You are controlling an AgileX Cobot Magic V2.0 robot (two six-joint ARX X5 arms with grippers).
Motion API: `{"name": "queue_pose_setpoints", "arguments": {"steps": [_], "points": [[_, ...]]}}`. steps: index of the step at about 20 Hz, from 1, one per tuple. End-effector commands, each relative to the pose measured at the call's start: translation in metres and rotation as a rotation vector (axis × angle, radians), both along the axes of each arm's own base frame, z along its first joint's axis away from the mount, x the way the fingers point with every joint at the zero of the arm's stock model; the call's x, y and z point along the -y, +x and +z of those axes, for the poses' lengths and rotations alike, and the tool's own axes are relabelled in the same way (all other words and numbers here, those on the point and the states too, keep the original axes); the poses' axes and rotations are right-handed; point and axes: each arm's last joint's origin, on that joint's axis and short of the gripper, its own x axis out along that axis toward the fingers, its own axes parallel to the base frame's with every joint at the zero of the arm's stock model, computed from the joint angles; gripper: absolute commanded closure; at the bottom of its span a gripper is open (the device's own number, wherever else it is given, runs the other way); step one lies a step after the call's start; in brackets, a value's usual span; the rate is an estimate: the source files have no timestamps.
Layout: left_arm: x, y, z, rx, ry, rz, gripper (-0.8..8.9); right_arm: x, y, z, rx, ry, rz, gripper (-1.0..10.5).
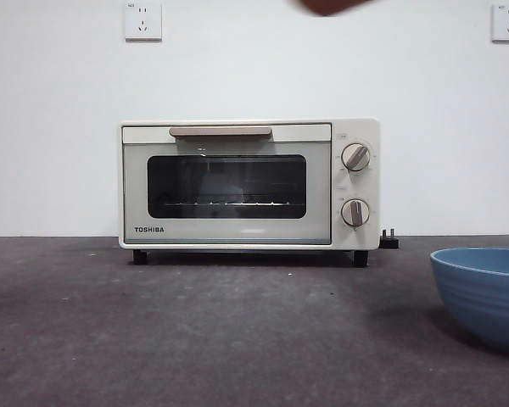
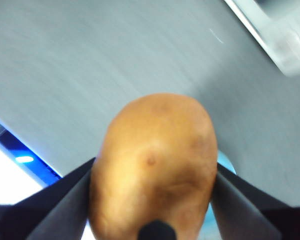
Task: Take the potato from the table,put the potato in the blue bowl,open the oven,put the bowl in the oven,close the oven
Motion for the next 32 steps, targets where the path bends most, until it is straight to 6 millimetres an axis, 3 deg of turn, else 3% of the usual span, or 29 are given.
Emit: {"name": "queue_pose_setpoints", "arguments": {"steps": [1, 4, 6, 8, 11, 18, 27, 32], "points": [[0.003, 0.014, 0.001, -0.037, 0.025, -0.043, 8.19, 0.043, -0.022, -0.003, 0.02, 0.094, -0.099, 9.6], [0.006, 0.031, 0.002, -0.095, 0.039, -0.045, 8.19, 0.094, -0.051, -0.01, 0.042, 0.175, -0.191, 9.5], [0.007, 0.038, 0.002, -0.108, 0.073, -0.064, 8.19, 0.116, -0.067, -0.018, 0.047, 0.219, -0.226, 9.6], [0.008, 0.045, 0.003, -0.111, 0.079, -0.069, 8.19, 0.129, -0.077, -0.029, 0.038, 0.264, -0.267, 9.6], [0.01, 0.052, 0.006, -0.087, 0.074, -0.074, 8.19, 0.13, -0.078, -0.055, 0.01, 0.246, -0.307, 9.6], [0.015, 0.055, 0.006, -0.09, 0.055, -0.208, 8.19, 0.109, -0.052, -0.114, -0.017, 0.24, -0.4, 9.6], [0.02, 0.066, 0.004, -0.143, 0.084, -0.277, 8.19, 0.106, 0.028, -0.155, -0.196, 0.22, -0.481, 9.5], [0.021, 0.068, 0.004, -0.151, 0.086, -0.278, 8.19, 0.102, 0.053, -0.176, -0.237, 0.196, -0.502, 9.5]]}}
